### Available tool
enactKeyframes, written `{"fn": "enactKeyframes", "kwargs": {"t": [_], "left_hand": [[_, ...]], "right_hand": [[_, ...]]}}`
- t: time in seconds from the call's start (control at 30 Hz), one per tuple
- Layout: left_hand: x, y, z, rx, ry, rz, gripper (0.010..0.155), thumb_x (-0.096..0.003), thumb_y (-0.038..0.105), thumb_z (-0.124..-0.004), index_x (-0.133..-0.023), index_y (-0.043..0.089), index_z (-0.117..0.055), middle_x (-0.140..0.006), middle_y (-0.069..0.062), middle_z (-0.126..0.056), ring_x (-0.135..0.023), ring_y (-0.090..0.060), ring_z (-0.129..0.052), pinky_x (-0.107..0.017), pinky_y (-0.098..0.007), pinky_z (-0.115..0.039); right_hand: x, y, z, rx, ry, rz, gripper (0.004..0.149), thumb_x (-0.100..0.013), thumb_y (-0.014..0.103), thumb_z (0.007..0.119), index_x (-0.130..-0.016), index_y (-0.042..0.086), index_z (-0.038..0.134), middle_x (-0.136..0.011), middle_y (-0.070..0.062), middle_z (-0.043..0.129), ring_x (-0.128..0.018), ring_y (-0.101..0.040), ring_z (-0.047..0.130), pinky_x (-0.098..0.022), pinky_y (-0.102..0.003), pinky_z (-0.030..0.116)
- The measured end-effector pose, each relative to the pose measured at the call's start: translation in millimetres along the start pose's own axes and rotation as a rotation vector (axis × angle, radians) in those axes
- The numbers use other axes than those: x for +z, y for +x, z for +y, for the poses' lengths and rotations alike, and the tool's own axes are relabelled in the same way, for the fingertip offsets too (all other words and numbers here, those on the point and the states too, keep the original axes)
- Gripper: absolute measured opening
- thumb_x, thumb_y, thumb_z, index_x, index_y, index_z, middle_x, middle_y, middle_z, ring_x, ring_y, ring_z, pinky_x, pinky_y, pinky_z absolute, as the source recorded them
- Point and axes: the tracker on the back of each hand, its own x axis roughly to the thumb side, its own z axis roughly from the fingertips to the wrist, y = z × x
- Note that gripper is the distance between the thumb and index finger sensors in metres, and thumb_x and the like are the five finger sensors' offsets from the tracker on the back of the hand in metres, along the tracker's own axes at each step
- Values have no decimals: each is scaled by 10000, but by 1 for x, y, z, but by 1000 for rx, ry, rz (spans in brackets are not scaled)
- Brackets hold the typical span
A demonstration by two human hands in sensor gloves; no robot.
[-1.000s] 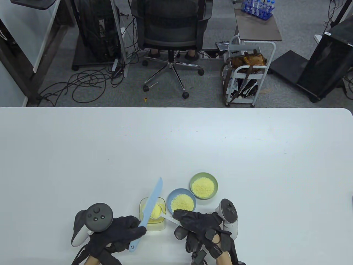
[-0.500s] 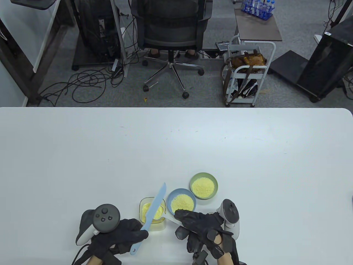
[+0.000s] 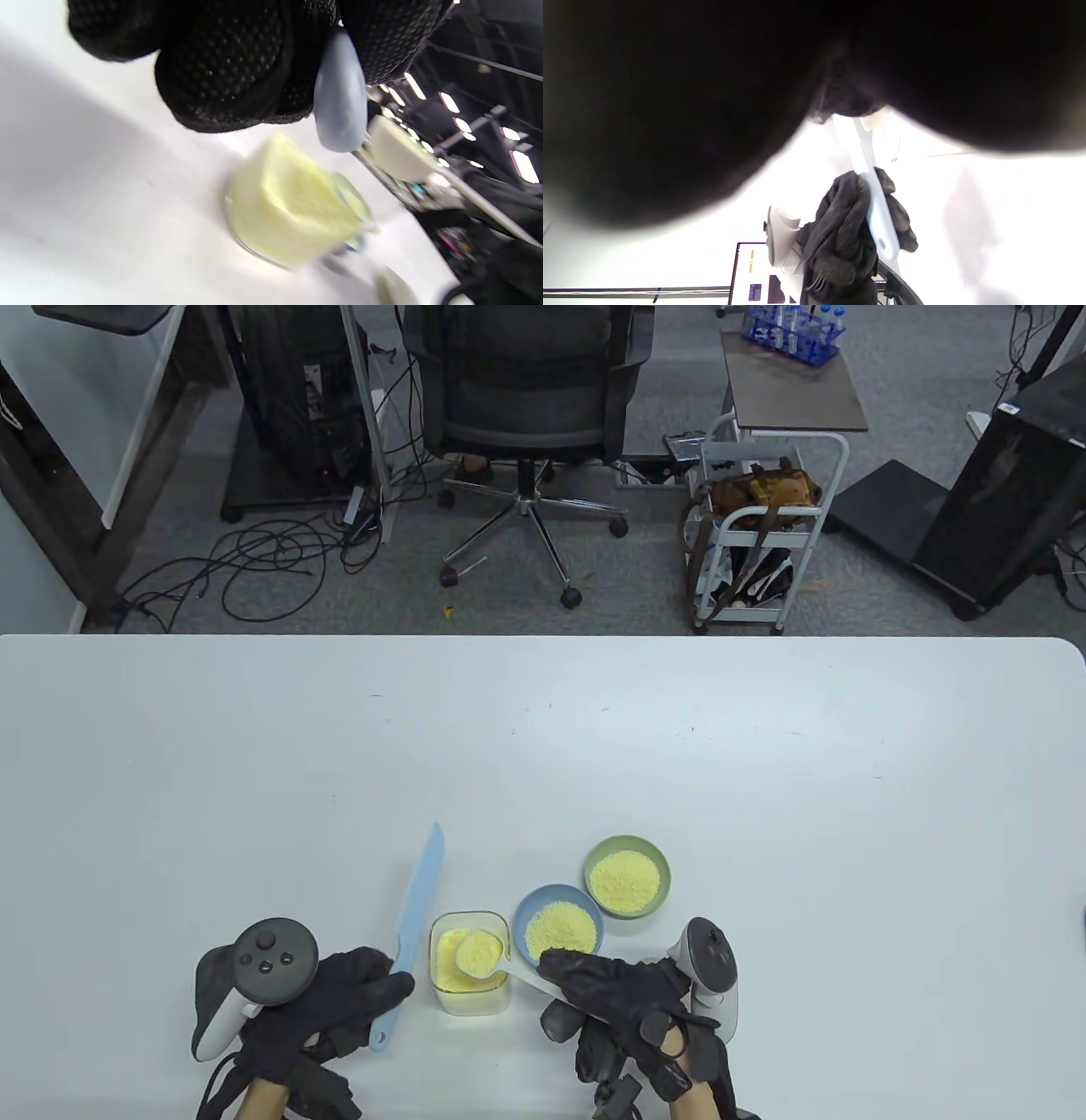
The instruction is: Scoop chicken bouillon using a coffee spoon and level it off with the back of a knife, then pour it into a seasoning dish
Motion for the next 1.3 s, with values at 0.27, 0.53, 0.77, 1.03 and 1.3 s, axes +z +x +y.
{"fn": "enactKeyframes", "kwargs": {"t": [0.27,0.53,0.77,1.03,1.3], "left_hand": [[-25,-45,-12,-101,-22,297,479,-444,427,-850,-731,45,-876,-446,-108,-1022,-232,-192,-1029,-252,-360,-824],[-33,-59,-19,-112,-41,365,489,-383,459,-894,-670,62,-895,-386,-87,-1021,-163,-160,-1015,-207,-328,-824],[-33,-58,-20,-269,26,397,463,-313,514,-900,-562,125,-907,-292,-36,-992,-80,-108,-966,-166,-314,-816],[-27,-49,-17,-336,116,361,538,-336,531,-879,-665,108,-901,-380,-63,-1017,-159,-135,-1001,-211,-331,-823],[-18,-41,-10,-237,315,261,688,-423,588,-745,-914,106,-743,-729,-161,-948,-523,-257,-1018,-436,-421,-799]], "right_hand": [[0,0,1,-7,12,2,446,-454,148,705,-778,-141,605,-374,-344,884,26,-19,1000,3,-316,923],[-1,0,2,-8,20,-4,448,-458,154,704,-780,-141,602,-377,-344,884,23,-20,1000,1,-316,922],[-1,0,3,-8,26,-10,450,-460,159,703,-783,-137,601,-380,-344,882,21,-24,1001,-3,-319,921],[-1,1,2,-14,26,-24,448,-456,157,702,-787,-128,604,-390,-338,881,17,-24,997,-11,-321,918],[4,7,-8,-40,-7,-67,448,-456,158,700,-788,-126,602,-393,-336,879,14,-25,995,-14,-321,915]]}}
